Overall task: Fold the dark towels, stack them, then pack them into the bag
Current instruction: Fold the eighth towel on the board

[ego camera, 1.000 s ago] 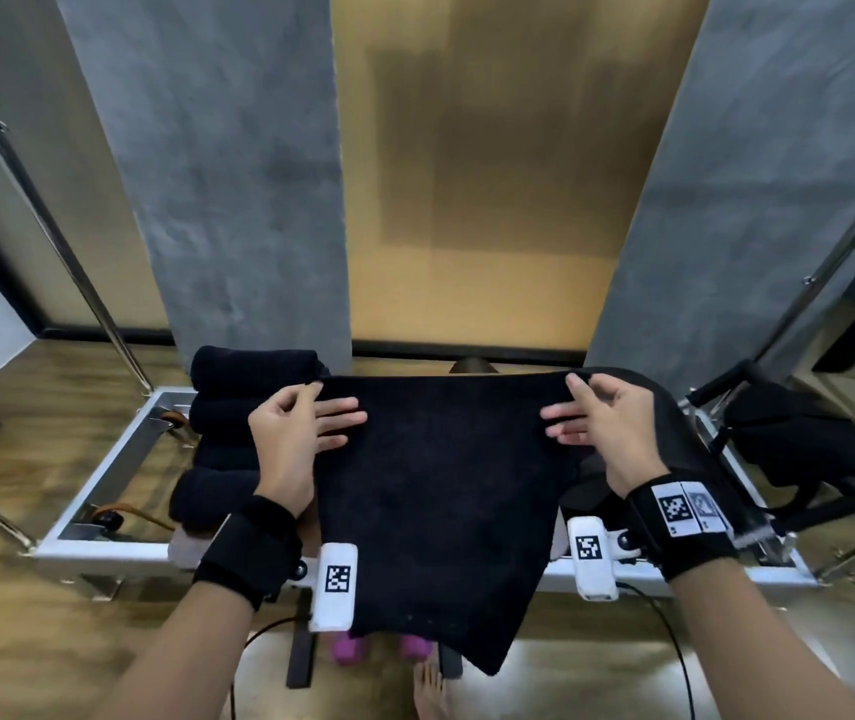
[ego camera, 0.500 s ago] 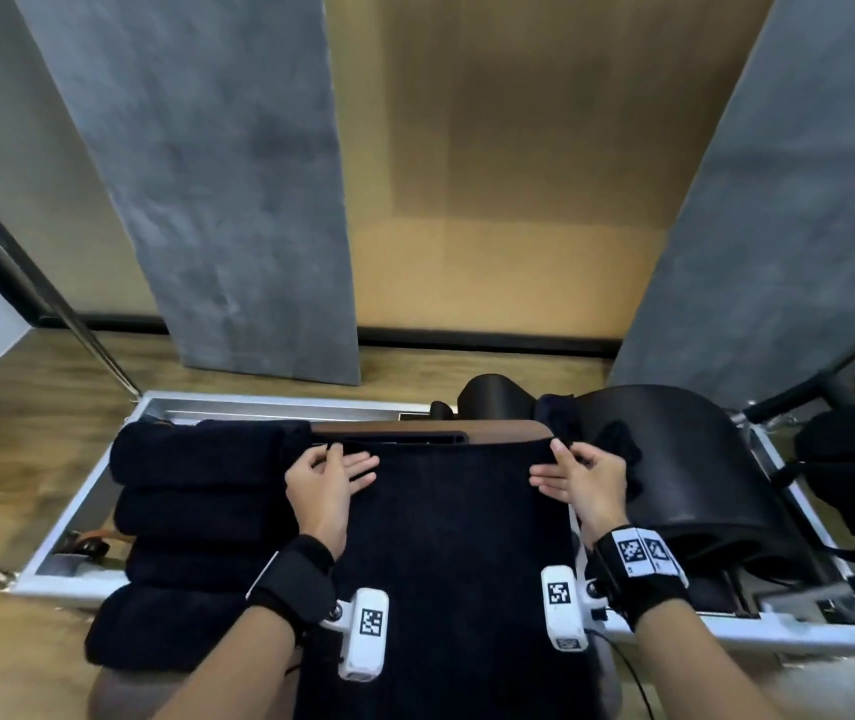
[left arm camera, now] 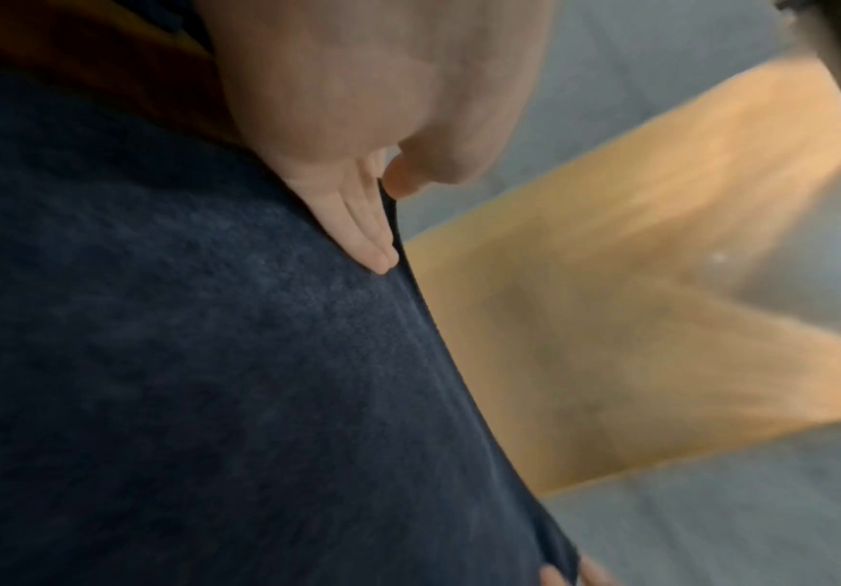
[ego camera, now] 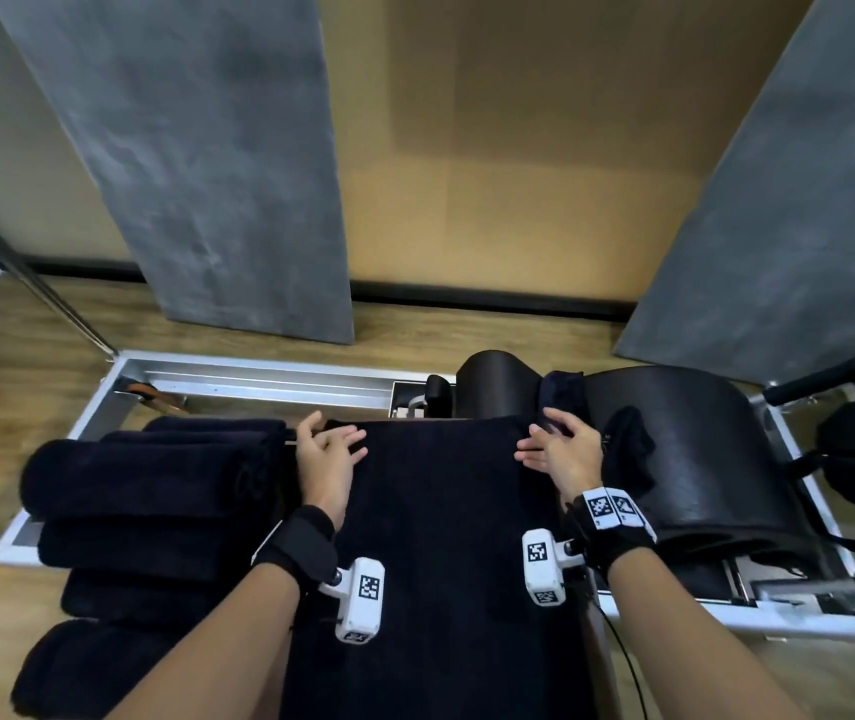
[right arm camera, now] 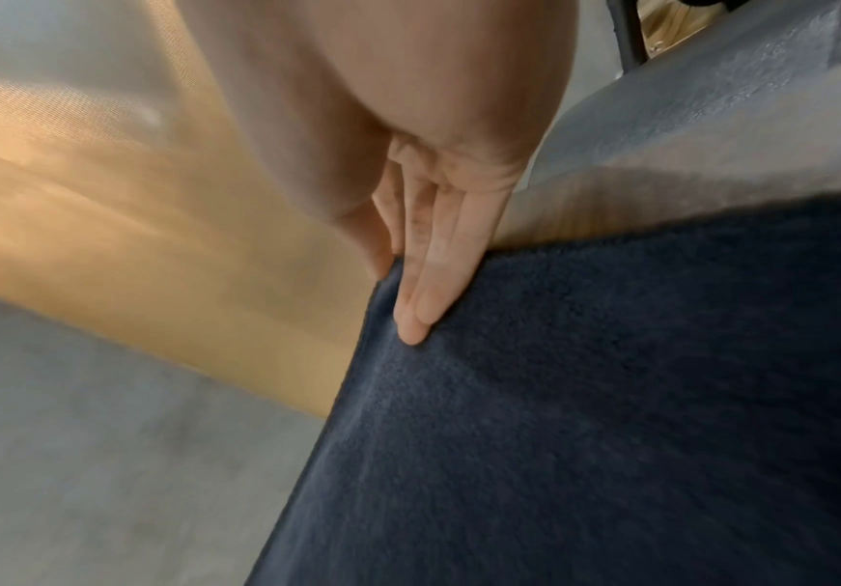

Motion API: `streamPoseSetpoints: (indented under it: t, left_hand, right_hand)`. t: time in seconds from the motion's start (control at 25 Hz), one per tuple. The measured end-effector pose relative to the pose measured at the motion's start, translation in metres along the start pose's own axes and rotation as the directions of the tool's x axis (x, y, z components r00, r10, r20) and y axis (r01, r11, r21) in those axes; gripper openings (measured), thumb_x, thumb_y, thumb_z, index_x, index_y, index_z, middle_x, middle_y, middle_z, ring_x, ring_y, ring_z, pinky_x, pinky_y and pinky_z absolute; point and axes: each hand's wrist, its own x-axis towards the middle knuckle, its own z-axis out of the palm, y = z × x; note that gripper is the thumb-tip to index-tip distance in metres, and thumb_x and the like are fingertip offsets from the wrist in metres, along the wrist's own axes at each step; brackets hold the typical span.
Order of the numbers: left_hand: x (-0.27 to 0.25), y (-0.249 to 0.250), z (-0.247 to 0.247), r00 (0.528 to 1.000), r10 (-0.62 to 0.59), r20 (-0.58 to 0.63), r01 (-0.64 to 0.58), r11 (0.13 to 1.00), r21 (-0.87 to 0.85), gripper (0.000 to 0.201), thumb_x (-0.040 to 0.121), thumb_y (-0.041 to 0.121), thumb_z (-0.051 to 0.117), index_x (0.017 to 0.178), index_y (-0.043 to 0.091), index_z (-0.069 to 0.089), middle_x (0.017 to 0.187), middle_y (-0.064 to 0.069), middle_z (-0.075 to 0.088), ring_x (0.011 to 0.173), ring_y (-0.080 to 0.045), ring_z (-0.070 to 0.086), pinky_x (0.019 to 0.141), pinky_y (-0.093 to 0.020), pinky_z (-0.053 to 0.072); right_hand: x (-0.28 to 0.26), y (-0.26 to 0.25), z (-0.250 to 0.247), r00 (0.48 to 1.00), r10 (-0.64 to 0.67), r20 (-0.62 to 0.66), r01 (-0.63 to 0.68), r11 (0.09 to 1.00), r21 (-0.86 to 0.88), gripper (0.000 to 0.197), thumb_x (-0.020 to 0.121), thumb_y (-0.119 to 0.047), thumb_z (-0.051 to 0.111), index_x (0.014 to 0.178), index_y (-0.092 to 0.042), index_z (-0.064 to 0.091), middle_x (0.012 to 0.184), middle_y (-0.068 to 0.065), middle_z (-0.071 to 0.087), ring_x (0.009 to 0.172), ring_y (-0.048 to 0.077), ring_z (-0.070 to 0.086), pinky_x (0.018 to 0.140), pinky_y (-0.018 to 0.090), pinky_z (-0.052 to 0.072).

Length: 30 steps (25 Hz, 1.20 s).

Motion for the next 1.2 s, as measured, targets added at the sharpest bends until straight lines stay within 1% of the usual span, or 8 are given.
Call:
streamPoseSetpoints:
  t: [0.12,0.24,0.44,0.64,0.76,0.92,1.04,1.2]
  left_hand:
    - [-0.019,-0.002,-0.012,0.993,0.079,0.093,-0.087,0.993,0.082,0.042,0.108,0.001,0.049,0.148,0.012,0.045,0.130,-0.009,0.063,0.121,-0.019,0.066,0.099,-0.042,0.058]
    - [-0.044,-0.008,-0.035,0.975,0.159,0.159,-0.191,0.957,0.218,0.026,0.107,0.008,0.056,0.132,0.013,0.062,0.131,-0.004,0.064,0.121,-0.017,0.065,0.095,-0.038,0.059]
    - [-0.099,-0.026,-0.097,0.916,0.233,0.326,-0.380,0.766,0.519,0.011,0.101,0.017,0.068,0.097,0.013,0.077,0.093,-0.002,0.075,0.088,-0.016,0.069,0.083,-0.030,0.055]
    - [-0.156,-0.053,-0.154,0.879,0.188,0.438,-0.457,0.593,0.663,0.018,0.093,0.020,0.079,0.076,0.015,0.075,0.082,-0.002,0.066,0.071,-0.010,0.058,0.073,-0.026,0.044]
    - [-0.180,-0.068,-0.186,0.888,0.101,0.448,-0.435,0.499,0.749,0.019,0.089,0.022,0.082,0.074,0.020,0.070,0.080,0.000,0.067,0.077,-0.013,0.063,0.074,-0.030,0.050]
    - [-0.200,-0.076,-0.206,0.904,0.083,0.419,-0.409,0.451,0.793,0.017,0.088,0.016,0.081,0.080,0.021,0.067,0.084,0.001,0.064,0.080,-0.015,0.063,0.079,-0.036,0.056]
    - [-0.209,-0.076,-0.210,0.890,0.102,0.445,-0.446,0.404,0.799,0.017,0.092,0.016,0.074,0.079,0.022,0.066,0.085,0.002,0.060,0.082,-0.018,0.062,0.080,-0.041,0.057]
    - [-0.216,-0.065,-0.199,0.854,0.134,0.502,-0.518,0.310,0.797,0.019,0.100,0.025,0.061,0.080,0.028,0.062,0.091,0.009,0.056,0.086,-0.014,0.061,0.079,-0.041,0.054]
  right_hand:
    - [-0.025,0.007,-0.007,0.994,-0.106,0.031,0.105,0.994,0.014,0.034,0.099,0.004,0.062,0.124,-0.018,0.061,0.087,0.019,0.076,0.072,0.032,0.076,0.066,0.035,0.064]
    - [-0.064,0.018,-0.016,0.989,-0.138,0.058,0.140,0.990,-0.033,0.024,0.099,0.004,0.061,0.116,-0.011,0.067,0.087,0.019,0.076,0.074,0.032,0.076,0.068,0.037,0.064]
    - [-0.152,0.047,-0.037,0.970,-0.073,0.231,0.123,0.970,-0.210,0.009,0.100,-0.006,0.065,0.106,-0.005,0.071,0.086,0.021,0.077,0.070,0.031,0.076,0.061,0.035,0.062]
    - [-0.220,0.087,-0.070,0.966,-0.026,0.259,0.140,0.891,-0.432,0.003,0.097,-0.006,0.069,0.097,-0.004,0.071,0.067,0.015,0.072,0.048,0.026,0.064,0.042,0.027,0.046]
    - [-0.246,0.111,-0.102,0.981,-0.075,0.180,0.169,0.787,-0.594,0.010,0.089,-0.009,0.077,0.083,-0.010,0.070,0.054,0.008,0.068,0.036,0.022,0.056,0.039,0.024,0.042]
    - [-0.262,0.129,-0.127,0.990,-0.062,0.123,0.128,0.750,-0.649,0.016,0.086,-0.009,0.081,0.083,-0.011,0.066,0.050,0.008,0.065,0.031,0.016,0.050,0.037,0.024,0.040]
    - [-0.264,0.135,-0.128,0.987,-0.097,0.125,0.157,0.715,-0.682,0.017,0.086,-0.013,0.081,0.077,-0.015,0.068,0.049,0.006,0.065,0.039,0.010,0.056,0.049,0.030,0.049]
    - [-0.259,0.126,-0.123,0.980,-0.083,0.179,0.183,0.721,-0.668,0.020,0.091,-0.013,0.077,0.073,-0.014,0.067,0.051,0.008,0.060,0.052,0.021,0.056,0.066,0.042,0.056]
